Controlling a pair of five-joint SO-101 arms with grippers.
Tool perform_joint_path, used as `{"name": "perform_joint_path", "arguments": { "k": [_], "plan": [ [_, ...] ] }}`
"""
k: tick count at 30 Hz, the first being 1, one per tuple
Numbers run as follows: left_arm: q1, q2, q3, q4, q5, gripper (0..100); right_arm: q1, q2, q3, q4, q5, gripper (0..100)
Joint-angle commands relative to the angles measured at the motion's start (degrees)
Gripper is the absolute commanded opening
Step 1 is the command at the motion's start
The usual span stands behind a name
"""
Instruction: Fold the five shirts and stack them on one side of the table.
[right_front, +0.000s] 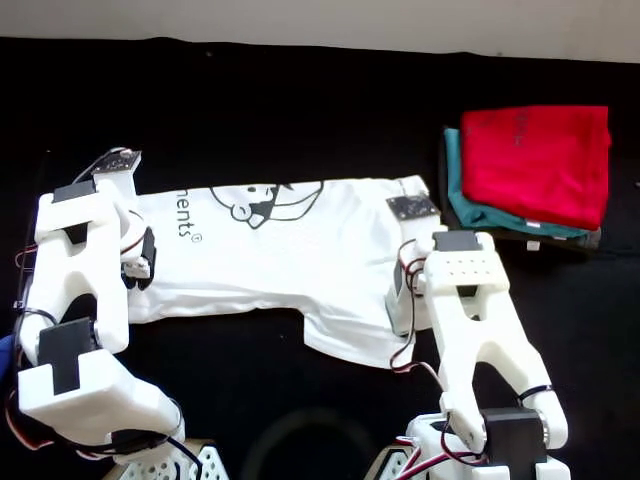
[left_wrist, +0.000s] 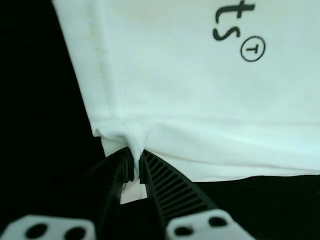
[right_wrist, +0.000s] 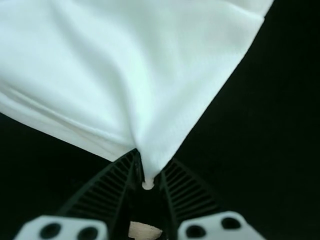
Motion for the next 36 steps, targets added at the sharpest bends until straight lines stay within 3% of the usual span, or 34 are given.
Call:
{"name": "perform_joint_path", "arguments": {
  "k": [1,6,11,18,22,24,26,31,36],
  "plan": [
    [-1.01,-0.57,-0.22,-0.62,-0.53,1,-0.31,-2.42,0.84,-1.36,0.62,0.6],
    [-1.10,-0.57,-0.40,-0.26,-0.44,1,-0.40,-2.42,0.84,-0.92,0.62,1.9],
    [-1.71,-1.10,-1.36,1.14,-0.44,10,-0.75,-3.12,-1.01,4.35,0.70,14.9],
    [-1.98,-1.19,-15.78,13.63,-0.44,13,-1.01,-17.01,-14.20,12.35,0.62,14.8],
    [-1.80,-1.10,-26.15,20.66,-0.44,13,-1.01,-18.59,-18.51,7.96,0.26,13.4],
    [-1.71,-0.57,-29.23,21.71,-0.35,11,-1.01,-15.87,-18.77,3.91,0.26,6.3],
    [-1.10,-0.40,-30.02,21.19,-0.09,0,-1.01,-11.56,-19.03,-0.22,0.26,0.3],
    [4.53,-0.31,-25.89,13.63,0.00,1,-1.63,2.24,-21.32,-11.21,0.26,0.5],
    [8.92,-0.31,-12.53,5.01,0.00,1,-2.15,16.31,-28.53,-15.52,0.18,0.6]
  ]
}}
